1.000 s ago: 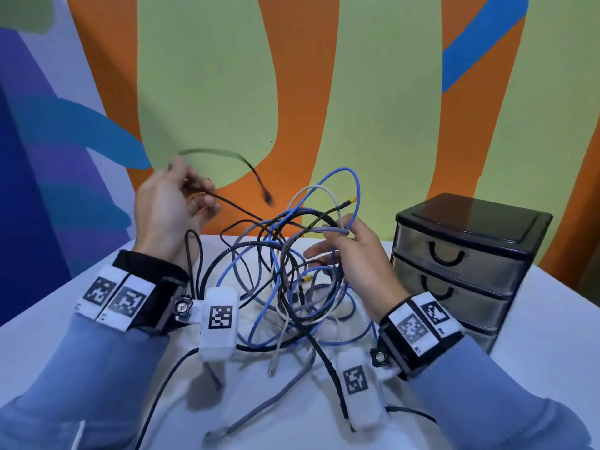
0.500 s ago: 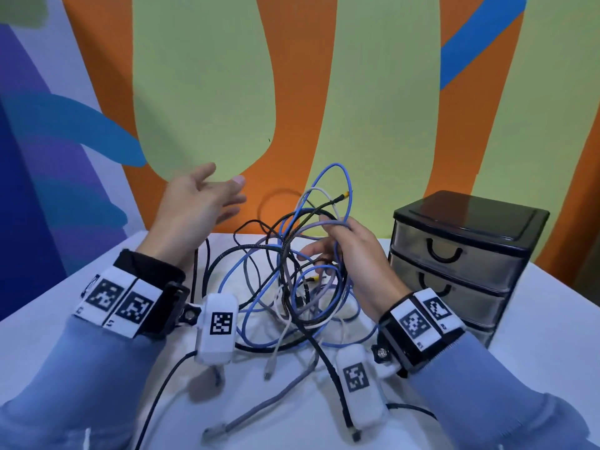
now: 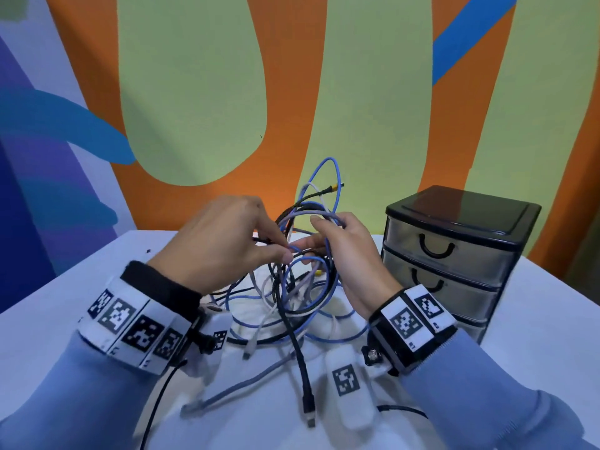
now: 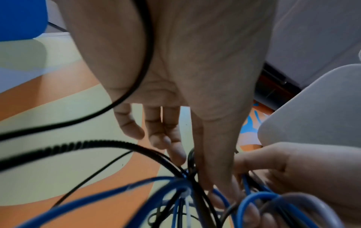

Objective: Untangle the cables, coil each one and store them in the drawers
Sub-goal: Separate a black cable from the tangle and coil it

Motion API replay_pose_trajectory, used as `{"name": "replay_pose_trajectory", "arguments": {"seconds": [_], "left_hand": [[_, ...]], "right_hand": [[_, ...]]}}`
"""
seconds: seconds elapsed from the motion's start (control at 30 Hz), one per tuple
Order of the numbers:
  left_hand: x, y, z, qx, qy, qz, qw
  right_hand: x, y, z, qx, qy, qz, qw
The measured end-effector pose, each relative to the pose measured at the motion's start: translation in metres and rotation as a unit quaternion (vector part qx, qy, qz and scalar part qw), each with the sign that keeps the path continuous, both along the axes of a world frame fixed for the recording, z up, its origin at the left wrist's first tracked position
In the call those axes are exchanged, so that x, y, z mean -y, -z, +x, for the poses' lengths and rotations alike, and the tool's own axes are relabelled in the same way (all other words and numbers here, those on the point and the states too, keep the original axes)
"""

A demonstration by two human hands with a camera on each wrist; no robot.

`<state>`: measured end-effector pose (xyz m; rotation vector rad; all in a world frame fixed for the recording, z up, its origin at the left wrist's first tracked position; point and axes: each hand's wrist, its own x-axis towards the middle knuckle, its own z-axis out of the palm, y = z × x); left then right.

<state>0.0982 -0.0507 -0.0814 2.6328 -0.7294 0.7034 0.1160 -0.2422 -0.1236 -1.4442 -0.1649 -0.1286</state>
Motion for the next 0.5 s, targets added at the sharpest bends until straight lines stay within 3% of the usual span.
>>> {"name": "replay_pose_trajectory", "arguments": {"seconds": [0.2, 0.5], "left_hand": [[0.003, 0.006, 0.007, 0.074, -0.087, 0.025, 0.993], [0.002, 0.012, 0.01, 0.126, -0.082, 0.004, 0.989]], "right_hand": [[-0.001, 0.003, 0.004, 0.044, 0.032, -0.027, 0.998], [0.003, 0.002, -0.001, 0.093, 0.066, -0.089, 0.99]]}}
